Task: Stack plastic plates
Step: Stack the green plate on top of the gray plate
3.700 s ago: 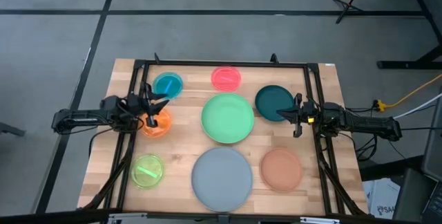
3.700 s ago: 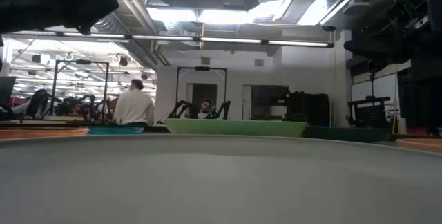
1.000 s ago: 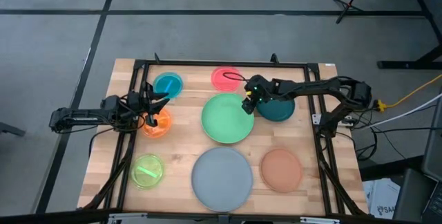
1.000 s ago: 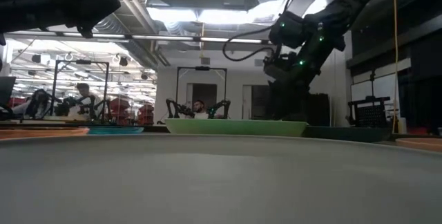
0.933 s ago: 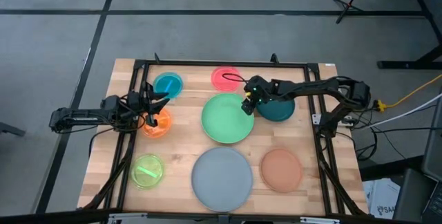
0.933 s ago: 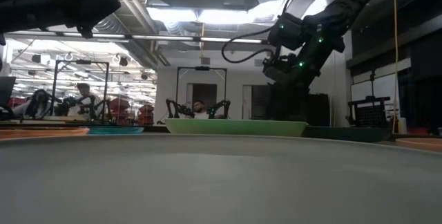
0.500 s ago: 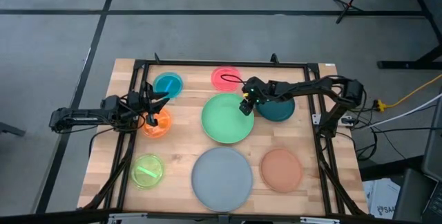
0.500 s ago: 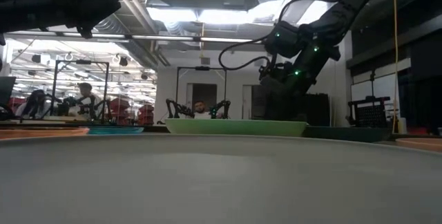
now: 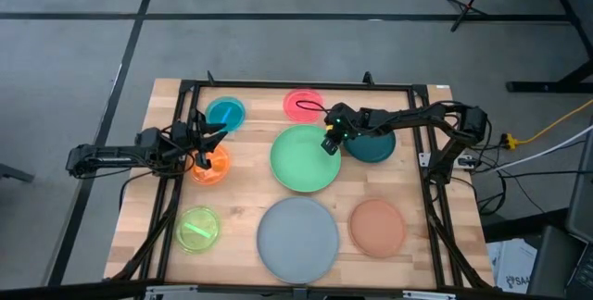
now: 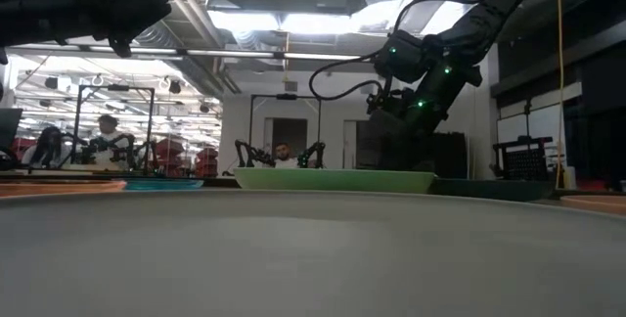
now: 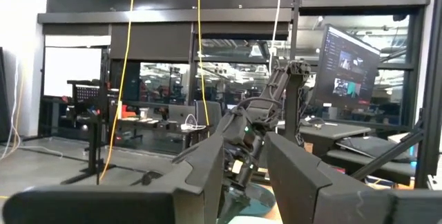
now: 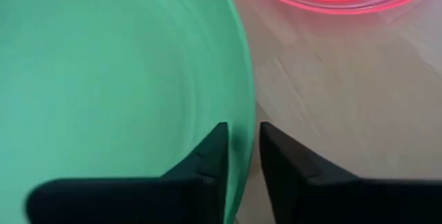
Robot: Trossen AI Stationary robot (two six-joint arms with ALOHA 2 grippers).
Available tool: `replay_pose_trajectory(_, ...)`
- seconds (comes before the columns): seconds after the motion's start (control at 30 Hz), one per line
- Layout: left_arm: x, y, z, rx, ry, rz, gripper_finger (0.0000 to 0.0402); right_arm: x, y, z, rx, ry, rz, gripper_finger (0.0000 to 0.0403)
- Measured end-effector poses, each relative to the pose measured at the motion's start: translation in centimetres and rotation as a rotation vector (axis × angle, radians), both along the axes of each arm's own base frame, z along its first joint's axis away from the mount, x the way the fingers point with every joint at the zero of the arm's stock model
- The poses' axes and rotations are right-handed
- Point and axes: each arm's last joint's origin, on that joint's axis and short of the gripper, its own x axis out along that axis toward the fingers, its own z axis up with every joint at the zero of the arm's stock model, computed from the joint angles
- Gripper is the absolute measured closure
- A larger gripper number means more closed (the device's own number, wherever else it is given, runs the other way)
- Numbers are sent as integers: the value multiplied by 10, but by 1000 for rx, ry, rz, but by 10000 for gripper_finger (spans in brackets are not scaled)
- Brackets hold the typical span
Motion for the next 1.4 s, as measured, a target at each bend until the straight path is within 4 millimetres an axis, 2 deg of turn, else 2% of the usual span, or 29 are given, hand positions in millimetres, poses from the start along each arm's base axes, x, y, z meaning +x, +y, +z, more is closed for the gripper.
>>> replay_pose_trajectory(0.2, 0, 0, 0, -1, 0, 0, 298, 0, 0, 0, -10, -2, -1, 395)
replay_pose_trajectory(0.5, 0, 0, 0, -1, 0, 0, 298, 1, -1, 5, -31, -28, 18, 400)
replay_pose_trajectory(0.6, 0, 0, 0, -1, -1, 0, 298, 2, -1, 13, -29, -41, 23, 399)
replay_pose_trajectory(0.83, 0, 0, 0, -1, -1, -5, 298, 9, -1, 49, -14, -105, 55, 402)
replay_pose_trajectory(1.27, 0, 0, 1, 28, 2, 10, 298, 30, 40, 89, 51, -187, 143, 402)
replay_pose_trajectory(1.4, 0, 0, 1, 30, 3, 6, 298, 36, 61, 95, 72, -208, 198, 402)
